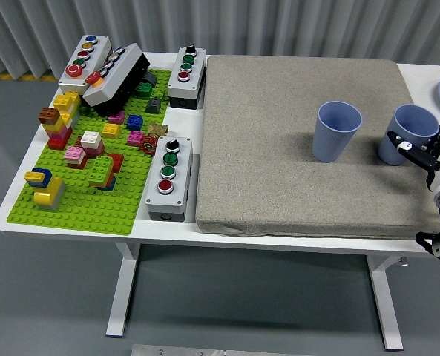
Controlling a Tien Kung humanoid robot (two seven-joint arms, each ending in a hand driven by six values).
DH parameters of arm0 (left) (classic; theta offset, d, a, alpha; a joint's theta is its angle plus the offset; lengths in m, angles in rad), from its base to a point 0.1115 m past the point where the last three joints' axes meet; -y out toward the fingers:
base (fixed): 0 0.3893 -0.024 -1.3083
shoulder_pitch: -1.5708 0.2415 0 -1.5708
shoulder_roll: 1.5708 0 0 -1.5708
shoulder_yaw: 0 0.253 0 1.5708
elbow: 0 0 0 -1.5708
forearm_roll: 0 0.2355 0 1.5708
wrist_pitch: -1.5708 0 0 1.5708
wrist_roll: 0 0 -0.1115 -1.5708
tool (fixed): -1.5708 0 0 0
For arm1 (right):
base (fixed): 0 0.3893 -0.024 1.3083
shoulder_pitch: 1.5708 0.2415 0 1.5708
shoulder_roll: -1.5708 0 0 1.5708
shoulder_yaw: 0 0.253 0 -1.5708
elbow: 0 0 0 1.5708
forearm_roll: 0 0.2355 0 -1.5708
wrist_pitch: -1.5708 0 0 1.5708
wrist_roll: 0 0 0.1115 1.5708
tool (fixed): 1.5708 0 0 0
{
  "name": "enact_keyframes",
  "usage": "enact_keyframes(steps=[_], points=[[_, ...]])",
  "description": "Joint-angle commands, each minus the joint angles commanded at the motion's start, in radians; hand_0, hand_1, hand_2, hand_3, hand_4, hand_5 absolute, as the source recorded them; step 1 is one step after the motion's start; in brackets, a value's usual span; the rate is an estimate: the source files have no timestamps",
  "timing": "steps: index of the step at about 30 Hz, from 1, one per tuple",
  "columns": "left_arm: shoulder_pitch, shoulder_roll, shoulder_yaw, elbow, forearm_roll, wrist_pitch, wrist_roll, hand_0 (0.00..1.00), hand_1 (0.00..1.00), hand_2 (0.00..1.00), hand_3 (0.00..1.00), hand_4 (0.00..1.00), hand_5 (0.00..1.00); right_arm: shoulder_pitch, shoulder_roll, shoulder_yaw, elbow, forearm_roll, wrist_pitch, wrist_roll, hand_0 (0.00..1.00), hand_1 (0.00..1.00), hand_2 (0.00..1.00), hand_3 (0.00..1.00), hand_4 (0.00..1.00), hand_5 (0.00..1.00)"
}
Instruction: Pick cup pour cup place
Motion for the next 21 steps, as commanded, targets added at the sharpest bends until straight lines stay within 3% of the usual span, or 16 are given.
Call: enact_keyframes(steps=[2, 3, 8, 9, 14, 15, 21], points=[[0.000, 0.000, 0.000, 0.000, 0.000, 0.000, 0.000, 0.880, 0.849, 0.917, 0.798, 0.634, 0.906, -0.001, 0.001, 0.002, 0.001, -0.003, 0.002, -0.001, 0.732, 0.637, 0.506, 0.578, 0.803, 0.298], [0.000, 0.000, 0.000, 0.000, -0.001, 0.000, 0.000, 0.880, 0.849, 0.917, 0.795, 0.633, 0.906, -0.001, 0.001, 0.004, 0.002, -0.003, 0.014, -0.006, 0.742, 0.645, 0.516, 0.640, 0.804, 0.300], [0.000, 0.000, 0.000, 0.001, -0.001, -0.001, -0.001, 0.880, 0.849, 0.917, 0.795, 0.633, 0.906, 0.003, -0.002, 0.010, 0.008, -0.019, 0.064, -0.044, 0.742, 0.645, 0.516, 0.640, 0.804, 0.300], [-0.001, 0.000, 0.000, 0.001, -0.001, -0.001, -0.001, 0.880, 0.848, 0.916, 0.794, 0.633, 0.905, 0.003, -0.002, 0.011, 0.008, -0.020, 0.067, -0.047, 0.827, 0.771, 0.765, 0.846, 0.821, 0.339], [-0.001, -0.001, 0.001, 0.001, -0.003, -0.001, -0.002, 0.880, 0.848, 0.916, 0.794, 0.633, 0.905, 0.006, -0.007, 0.027, 0.010, -0.036, 0.119, -0.086, 0.827, 0.771, 0.765, 0.846, 0.821, 0.339], [-0.001, -0.001, 0.000, 0.001, -0.003, -0.001, -0.002, 0.880, 0.847, 0.915, 0.795, 0.632, 0.906, 0.007, -0.007, 0.031, 0.010, -0.041, 0.126, -0.091, 0.873, 0.857, 0.933, 0.935, 0.861, 0.401], [-0.001, -0.002, 0.000, 0.001, -0.002, -0.001, -0.001, 0.879, 0.847, 0.915, 0.794, 0.632, 0.908, 0.008, -0.009, 0.043, 0.008, -0.055, 0.151, -0.107, 0.889, 0.885, 0.965, 0.967, 0.861, 0.407]])
